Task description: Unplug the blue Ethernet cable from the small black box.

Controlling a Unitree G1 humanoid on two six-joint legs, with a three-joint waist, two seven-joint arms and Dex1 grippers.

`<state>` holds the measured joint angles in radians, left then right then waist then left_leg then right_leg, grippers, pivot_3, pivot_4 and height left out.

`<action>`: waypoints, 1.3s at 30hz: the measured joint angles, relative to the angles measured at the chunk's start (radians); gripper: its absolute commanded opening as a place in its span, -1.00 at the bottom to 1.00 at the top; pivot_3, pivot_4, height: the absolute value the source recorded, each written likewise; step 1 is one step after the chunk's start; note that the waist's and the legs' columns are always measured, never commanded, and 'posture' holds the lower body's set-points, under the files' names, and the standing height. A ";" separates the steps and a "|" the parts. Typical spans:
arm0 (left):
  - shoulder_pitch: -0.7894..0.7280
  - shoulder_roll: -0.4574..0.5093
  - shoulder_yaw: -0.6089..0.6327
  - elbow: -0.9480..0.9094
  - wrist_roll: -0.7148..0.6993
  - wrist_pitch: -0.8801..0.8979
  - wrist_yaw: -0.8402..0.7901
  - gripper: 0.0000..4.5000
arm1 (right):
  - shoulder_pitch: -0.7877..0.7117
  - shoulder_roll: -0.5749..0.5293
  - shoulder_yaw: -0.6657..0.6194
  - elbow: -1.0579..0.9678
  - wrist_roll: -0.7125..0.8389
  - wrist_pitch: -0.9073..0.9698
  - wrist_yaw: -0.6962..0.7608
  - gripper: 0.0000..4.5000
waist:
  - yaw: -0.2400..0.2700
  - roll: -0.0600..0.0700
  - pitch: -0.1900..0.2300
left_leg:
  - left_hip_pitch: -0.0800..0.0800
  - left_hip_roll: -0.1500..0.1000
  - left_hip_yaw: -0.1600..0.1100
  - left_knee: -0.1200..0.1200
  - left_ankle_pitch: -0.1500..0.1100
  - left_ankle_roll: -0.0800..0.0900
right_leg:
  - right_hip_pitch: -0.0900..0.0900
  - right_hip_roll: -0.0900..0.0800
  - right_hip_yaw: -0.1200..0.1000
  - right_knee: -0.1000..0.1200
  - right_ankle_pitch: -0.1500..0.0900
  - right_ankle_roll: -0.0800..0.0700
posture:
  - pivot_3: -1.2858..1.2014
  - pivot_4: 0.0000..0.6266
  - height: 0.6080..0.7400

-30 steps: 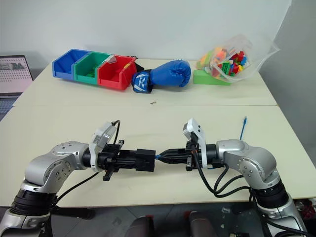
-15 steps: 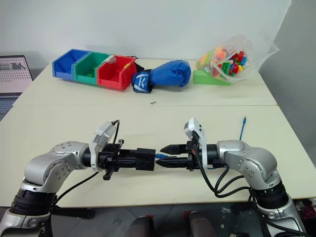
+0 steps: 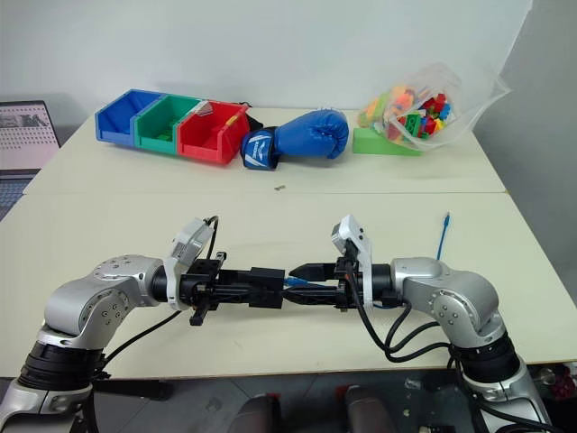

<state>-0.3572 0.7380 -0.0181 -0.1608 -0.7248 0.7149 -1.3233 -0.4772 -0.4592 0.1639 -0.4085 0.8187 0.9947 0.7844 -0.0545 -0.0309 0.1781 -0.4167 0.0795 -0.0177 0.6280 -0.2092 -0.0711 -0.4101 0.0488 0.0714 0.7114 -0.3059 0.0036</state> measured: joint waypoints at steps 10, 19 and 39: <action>0.000 0.000 0.001 -0.017 -0.001 0.004 0.004 -0.65 | 0.000 -0.005 0.000 0.002 -0.002 0.000 0.009 -0.83 | 0.000 0.000 0.000 | 0.000 0.000 0.000 0.000 0.000 0.000 | 0.000 0.000 0.000 0.000 0.000 0.000 | 0.03 -0.52 1.00; 0.004 0.004 0.002 -0.024 -0.004 0.016 -0.003 -0.65 | -0.001 -0.009 0.001 0.003 -0.002 0.005 0.024 -0.85 | 0.000 0.000 0.000 | 0.000 0.000 0.000 0.000 0.000 0.000 | 0.000 0.000 0.000 0.000 0.000 0.000 | 0.03 -0.52 1.00; 0.110 0.027 0.139 0.021 0.016 -0.003 0.144 -0.65 | -0.067 0.070 -0.061 0.298 -0.310 -0.253 -0.244 -0.97 | -0.008 0.000 0.003 | 0.000 0.001 0.001 0.000 0.000 0.000 | -0.001 0.000 0.001 0.000 0.000 0.000 | 0.03 -0.52 1.00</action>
<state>-0.2468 0.7652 0.1208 -0.1400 -0.7089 0.7124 -1.1790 -0.5441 -0.3894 0.1026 -0.1108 0.5092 0.7415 0.5404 -0.0626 -0.0306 0.1807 -0.4164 0.0801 -0.0166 0.6278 -0.2093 -0.0711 -0.4114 0.0491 0.0725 0.7111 -0.3059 0.0037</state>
